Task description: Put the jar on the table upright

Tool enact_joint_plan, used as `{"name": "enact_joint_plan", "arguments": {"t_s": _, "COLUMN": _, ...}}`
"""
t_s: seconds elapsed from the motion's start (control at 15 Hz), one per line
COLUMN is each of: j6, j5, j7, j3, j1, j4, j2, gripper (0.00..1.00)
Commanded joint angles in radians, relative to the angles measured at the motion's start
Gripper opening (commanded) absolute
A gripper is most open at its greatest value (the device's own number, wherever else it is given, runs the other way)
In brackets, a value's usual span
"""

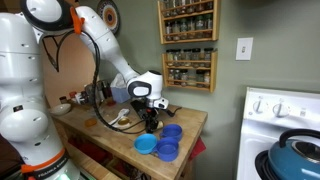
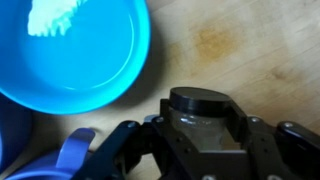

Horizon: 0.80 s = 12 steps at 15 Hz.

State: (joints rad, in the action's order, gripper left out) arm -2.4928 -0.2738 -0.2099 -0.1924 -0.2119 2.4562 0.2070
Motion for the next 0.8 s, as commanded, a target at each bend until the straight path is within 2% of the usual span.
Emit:
{"name": "enact_joint_plan", "arguments": {"t_s": 0.0, "j6": 0.069, "j5": 0.184, "j7": 0.052, "j3": -0.009, "j1": 0.025, "j4": 0.026, "j2": -0.099, "gripper": 0.31}}
{"name": "enact_joint_plan", "arguments": {"t_s": 0.13, "j6": 0.197, "j5": 0.361, "j7": 0.096, "j3": -0.021, "j1": 0.042, "j4": 0.025, "j2": -0.165, "gripper": 0.31}}
{"name": "enact_joint_plan", "arguments": {"t_s": 0.27, "j6": 0.372, "j5": 0.45, "j7": 0.1, "j3": -0.001, "j1": 0.044, "j4": 0.009, "j2": -0.222, "gripper": 0.31}}
{"name": "enact_joint_plan", "arguments": {"t_s": 0.47, "j6": 0.571, "j5": 0.487, "j7": 0.045, "j3": 0.051, "j1": 0.076, "j4": -0.009, "j2": -0.278, "gripper": 0.31}}
{"name": "enact_joint_plan", "arguments": {"t_s": 0.73, "j6": 0.735, "j5": 0.47, "j7": -0.023, "j3": 0.129, "j1": 0.146, "j4": -0.038, "j2": -0.284, "gripper": 0.31}}
